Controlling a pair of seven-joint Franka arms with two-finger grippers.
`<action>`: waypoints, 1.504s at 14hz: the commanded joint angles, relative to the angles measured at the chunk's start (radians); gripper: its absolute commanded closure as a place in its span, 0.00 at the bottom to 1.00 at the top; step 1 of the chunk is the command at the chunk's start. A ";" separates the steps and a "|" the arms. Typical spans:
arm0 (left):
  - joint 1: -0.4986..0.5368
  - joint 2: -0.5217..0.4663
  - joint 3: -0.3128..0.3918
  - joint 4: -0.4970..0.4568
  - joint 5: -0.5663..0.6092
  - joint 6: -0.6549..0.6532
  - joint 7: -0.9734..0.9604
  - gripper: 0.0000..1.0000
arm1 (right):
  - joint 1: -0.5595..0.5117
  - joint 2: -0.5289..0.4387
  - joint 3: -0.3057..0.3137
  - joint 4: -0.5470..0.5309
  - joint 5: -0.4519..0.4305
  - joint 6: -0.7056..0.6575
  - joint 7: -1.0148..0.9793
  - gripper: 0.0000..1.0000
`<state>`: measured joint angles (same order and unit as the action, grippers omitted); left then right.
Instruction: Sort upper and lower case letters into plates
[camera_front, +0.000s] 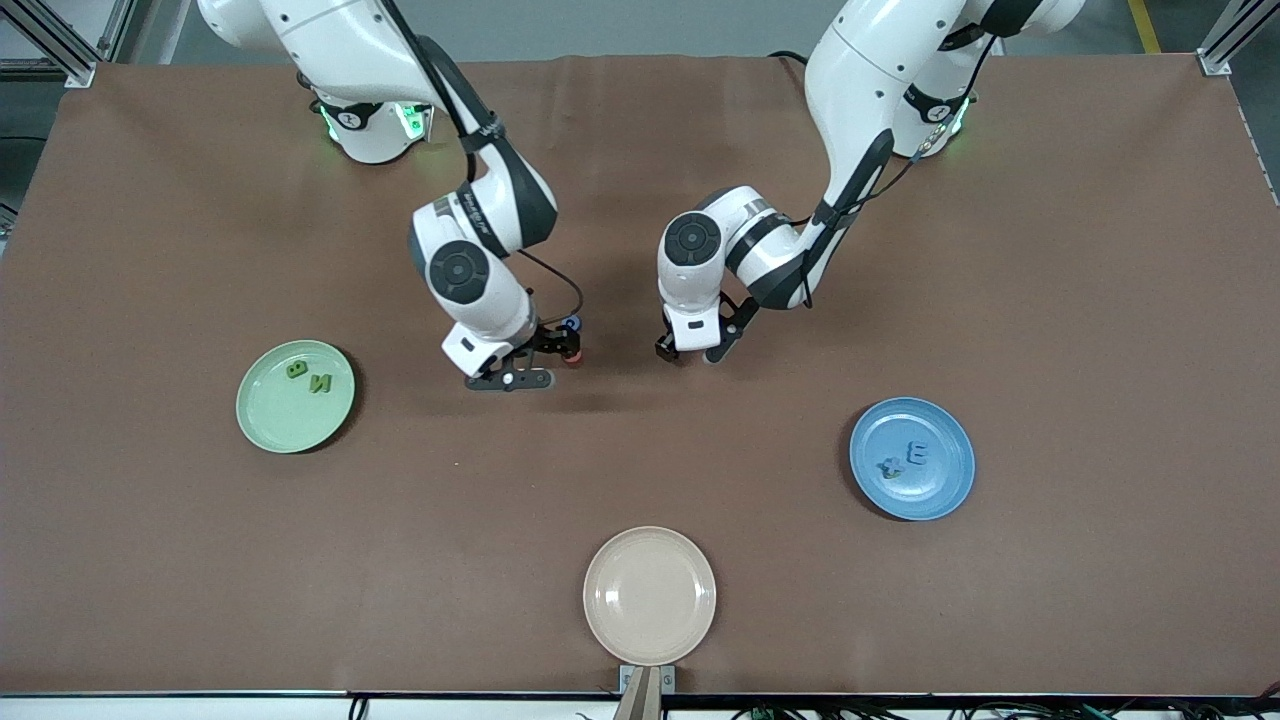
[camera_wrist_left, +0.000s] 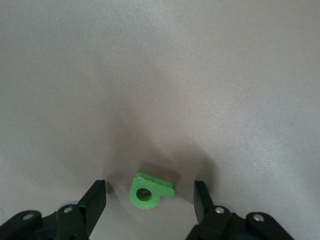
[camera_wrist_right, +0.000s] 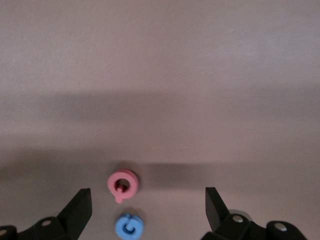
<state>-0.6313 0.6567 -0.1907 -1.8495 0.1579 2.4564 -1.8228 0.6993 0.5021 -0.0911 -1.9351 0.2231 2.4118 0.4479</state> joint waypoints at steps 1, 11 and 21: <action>0.002 -0.031 0.000 -0.034 0.023 0.009 -0.026 0.27 | 0.040 0.056 -0.012 0.027 0.018 0.039 0.031 0.00; 0.022 -0.040 0.008 -0.022 0.081 0.000 0.006 0.99 | 0.077 0.114 -0.015 0.048 0.004 0.047 0.058 0.32; 0.352 -0.072 0.005 0.138 0.137 -0.145 0.623 1.00 | 0.086 0.124 -0.015 0.058 0.005 0.049 0.058 0.69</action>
<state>-0.3251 0.5879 -0.1774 -1.7199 0.2763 2.3305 -1.2945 0.7679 0.6084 -0.0974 -1.8862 0.2215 2.4513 0.4906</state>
